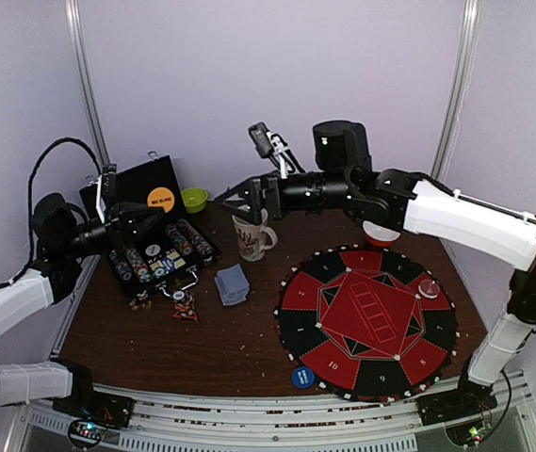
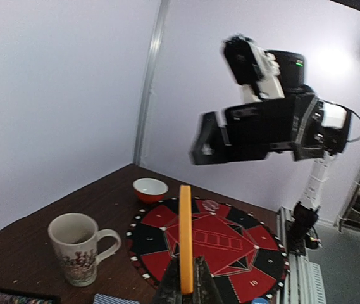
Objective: Distribute texas hold em gaming equipment
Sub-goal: Pass from the left arm to the right
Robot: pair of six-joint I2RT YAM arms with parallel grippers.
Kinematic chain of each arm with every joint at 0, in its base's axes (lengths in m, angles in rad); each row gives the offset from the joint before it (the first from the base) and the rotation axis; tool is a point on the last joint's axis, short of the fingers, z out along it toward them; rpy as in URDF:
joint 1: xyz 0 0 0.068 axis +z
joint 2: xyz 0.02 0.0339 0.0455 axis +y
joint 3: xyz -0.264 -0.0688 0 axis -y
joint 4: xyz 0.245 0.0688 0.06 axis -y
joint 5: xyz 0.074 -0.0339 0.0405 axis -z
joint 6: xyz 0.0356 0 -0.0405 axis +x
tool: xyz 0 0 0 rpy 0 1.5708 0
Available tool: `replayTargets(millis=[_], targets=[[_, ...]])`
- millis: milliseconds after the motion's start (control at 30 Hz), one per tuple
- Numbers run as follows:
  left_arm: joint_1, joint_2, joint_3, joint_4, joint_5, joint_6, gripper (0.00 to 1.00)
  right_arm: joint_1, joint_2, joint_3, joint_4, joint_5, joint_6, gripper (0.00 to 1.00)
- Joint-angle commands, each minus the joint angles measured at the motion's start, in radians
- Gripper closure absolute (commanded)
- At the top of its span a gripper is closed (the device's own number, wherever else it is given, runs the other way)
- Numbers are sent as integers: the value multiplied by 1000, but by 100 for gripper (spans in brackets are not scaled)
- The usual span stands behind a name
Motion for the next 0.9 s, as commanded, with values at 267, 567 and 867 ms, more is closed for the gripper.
replayTargets(millis=[267, 567, 867], targets=[[-127, 35, 21, 95, 277, 2, 100, 84, 237, 244, 121, -182, -74, 31], [-129, 36, 26, 73, 261, 17, 100, 85, 266, 247, 138, -246, -54, 89], [-130, 35, 25, 73, 264, 17, 100, 85, 258, 257, 36, -210, -132, 100]])
